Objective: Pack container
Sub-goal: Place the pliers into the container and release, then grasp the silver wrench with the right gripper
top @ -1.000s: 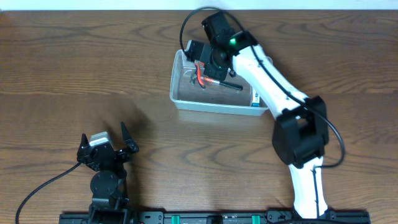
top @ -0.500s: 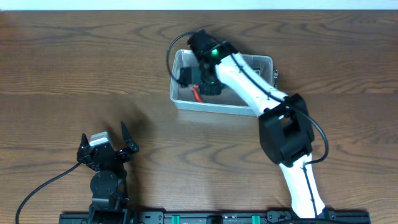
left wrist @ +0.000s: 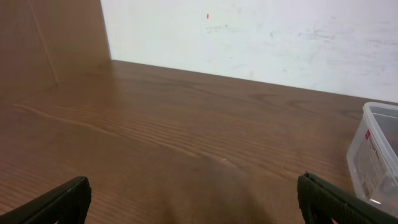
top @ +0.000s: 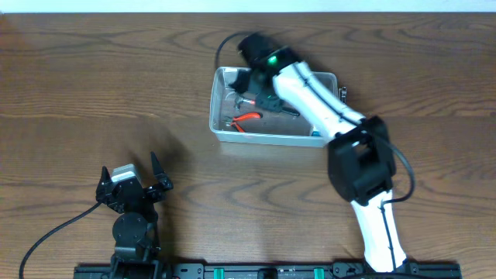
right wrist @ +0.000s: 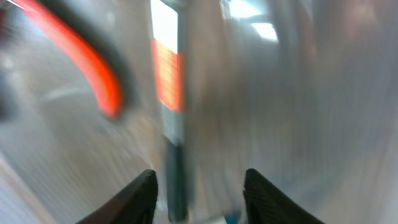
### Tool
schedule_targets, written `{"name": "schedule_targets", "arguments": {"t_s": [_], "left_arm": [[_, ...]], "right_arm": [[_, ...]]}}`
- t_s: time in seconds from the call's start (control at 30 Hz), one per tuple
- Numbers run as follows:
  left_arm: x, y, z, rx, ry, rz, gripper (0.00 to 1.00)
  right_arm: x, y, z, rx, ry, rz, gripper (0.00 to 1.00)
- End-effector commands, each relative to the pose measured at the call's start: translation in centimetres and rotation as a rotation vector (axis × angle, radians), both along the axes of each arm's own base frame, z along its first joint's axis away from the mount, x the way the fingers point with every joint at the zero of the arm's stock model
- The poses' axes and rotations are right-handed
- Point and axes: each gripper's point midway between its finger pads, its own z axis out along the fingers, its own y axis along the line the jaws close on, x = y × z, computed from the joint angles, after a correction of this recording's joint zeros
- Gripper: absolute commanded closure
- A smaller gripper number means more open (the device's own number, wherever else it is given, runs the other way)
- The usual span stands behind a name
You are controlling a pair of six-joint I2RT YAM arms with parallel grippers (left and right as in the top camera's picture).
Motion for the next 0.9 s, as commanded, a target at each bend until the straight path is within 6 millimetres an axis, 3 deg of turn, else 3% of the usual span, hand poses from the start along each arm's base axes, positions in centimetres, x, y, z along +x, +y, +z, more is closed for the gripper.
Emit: {"name": "schedule_targets", "arguments": {"t_s": [0.0, 0.1, 0.17, 0.23, 0.3, 0.4, 0.5, 0.87], "left_arm": [[-0.2, 0.3, -1.7, 0.009, 0.048, 0.018, 0.02], [-0.2, 0.3, -1.7, 0.009, 0.048, 0.018, 0.02], [-0.2, 0.3, -1.7, 0.009, 0.048, 0.018, 0.02], [-0.2, 0.3, -1.7, 0.009, 0.048, 0.018, 0.02], [-0.2, 0.3, -1.7, 0.009, 0.048, 0.018, 0.02], [-0.2, 0.3, -1.7, 0.009, 0.048, 0.018, 0.02], [-0.2, 0.3, -1.7, 0.009, 0.048, 0.018, 0.02], [-0.2, 0.3, -1.7, 0.009, 0.048, 0.018, 0.02]], "right_arm": [[2.8, -4.1, 8.6, 0.220, -0.147, -0.421, 0.43], [3.2, -8.3, 13.5, 0.384, -0.196, -0.684, 0.32], [3.0, -11.1, 16.2, 0.498, -0.196, -0.800, 0.30], [2.8, -13.6, 17.5, 0.569, -0.178, -0.872, 0.30], [2.4, -16.4, 17.6, 0.586, -0.155, -0.957, 0.32], [1.2, -20.2, 15.7, 0.541, -0.092, -1.091, 0.39], [-0.6, -22.1, 12.8, 0.473, 0.012, -1.184, 0.42], [-3.7, -21.7, 2.6, 0.352, 0.199, -1.248, 0.41]]}}
